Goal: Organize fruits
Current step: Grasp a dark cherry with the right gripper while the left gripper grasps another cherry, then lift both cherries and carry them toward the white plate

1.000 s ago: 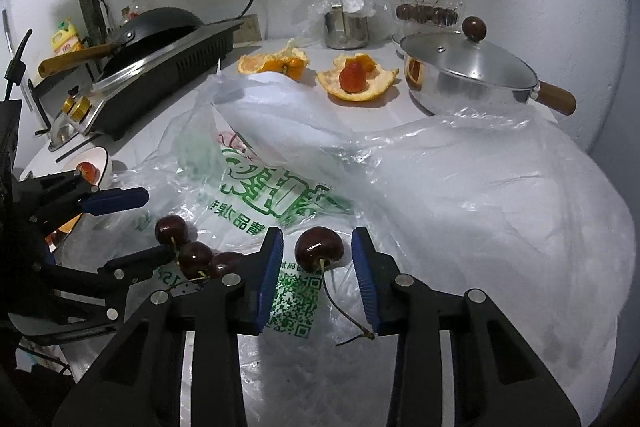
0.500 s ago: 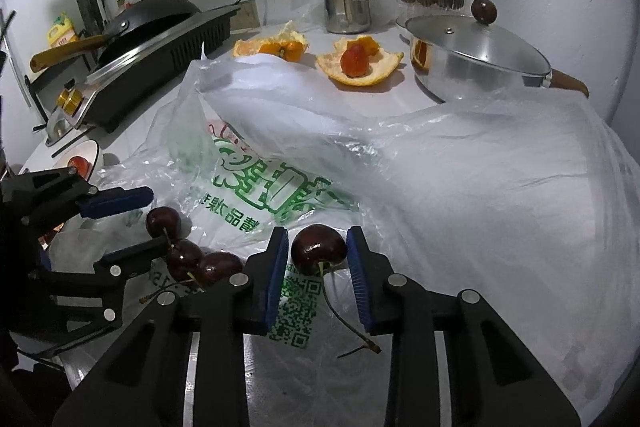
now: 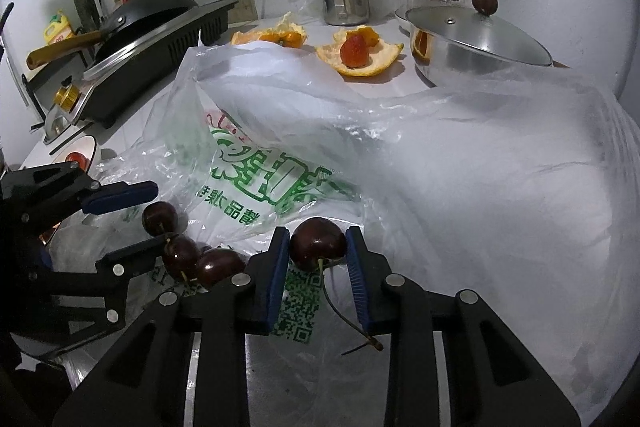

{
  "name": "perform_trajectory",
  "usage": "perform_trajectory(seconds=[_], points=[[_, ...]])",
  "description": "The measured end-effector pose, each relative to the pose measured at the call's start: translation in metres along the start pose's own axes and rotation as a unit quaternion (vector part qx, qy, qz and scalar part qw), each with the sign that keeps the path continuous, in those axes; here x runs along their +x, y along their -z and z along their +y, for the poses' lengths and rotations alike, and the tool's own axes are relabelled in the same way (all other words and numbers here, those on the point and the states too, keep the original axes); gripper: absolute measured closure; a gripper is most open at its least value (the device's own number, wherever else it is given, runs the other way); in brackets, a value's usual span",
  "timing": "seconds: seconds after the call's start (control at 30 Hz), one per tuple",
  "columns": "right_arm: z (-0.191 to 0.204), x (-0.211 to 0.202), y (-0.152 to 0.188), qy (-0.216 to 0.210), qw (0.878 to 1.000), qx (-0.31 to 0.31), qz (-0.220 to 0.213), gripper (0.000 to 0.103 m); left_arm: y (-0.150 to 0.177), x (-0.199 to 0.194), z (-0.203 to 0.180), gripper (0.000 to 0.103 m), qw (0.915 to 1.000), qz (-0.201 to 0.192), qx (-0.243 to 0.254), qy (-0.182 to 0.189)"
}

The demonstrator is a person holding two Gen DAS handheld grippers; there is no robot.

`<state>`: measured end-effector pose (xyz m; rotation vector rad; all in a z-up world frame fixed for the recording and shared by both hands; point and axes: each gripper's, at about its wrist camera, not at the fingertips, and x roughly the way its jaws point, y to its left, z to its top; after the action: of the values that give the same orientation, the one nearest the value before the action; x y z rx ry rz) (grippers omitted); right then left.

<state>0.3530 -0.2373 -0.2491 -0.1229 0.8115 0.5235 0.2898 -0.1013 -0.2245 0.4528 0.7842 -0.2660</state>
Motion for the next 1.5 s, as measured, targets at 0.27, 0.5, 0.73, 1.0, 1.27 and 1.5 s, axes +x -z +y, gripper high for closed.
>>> perform_trajectory(seconds=[0.27, 0.5, 0.73, 1.0, 1.27, 1.5], points=[[0.003, -0.003, 0.001, 0.004, 1.0, -0.005, -0.005, 0.073, 0.001, 0.001, 0.0, 0.077, 0.9997, 0.003, -0.007, 0.025], [0.009, -0.014, -0.002, 0.011, 1.0, -0.009, -0.016, 0.073, 0.003, -0.011, 0.005, 0.077, 0.9989, -0.008, -0.025, 0.039], [0.019, -0.029, -0.004, 0.018, 0.999, -0.018, -0.027, 0.073, 0.007, -0.029, 0.008, 0.077, 0.9983, -0.022, -0.034, 0.042], [0.034, -0.048, -0.004, 0.024, 0.999, -0.029, -0.038, 0.073, 0.013, -0.052, 0.011, 0.077, 0.9977, -0.036, -0.042, 0.038], [0.05, -0.063, -0.003, 0.029, 0.998, -0.042, -0.047, 0.073, 0.024, -0.069, 0.017, 0.077, 0.9967, -0.044, -0.059, 0.036], [0.067, -0.072, -0.005, 0.029, 0.997, -0.054, -0.053, 0.073, 0.034, -0.084, 0.027, 0.077, 0.9952, -0.054, -0.076, 0.029]])
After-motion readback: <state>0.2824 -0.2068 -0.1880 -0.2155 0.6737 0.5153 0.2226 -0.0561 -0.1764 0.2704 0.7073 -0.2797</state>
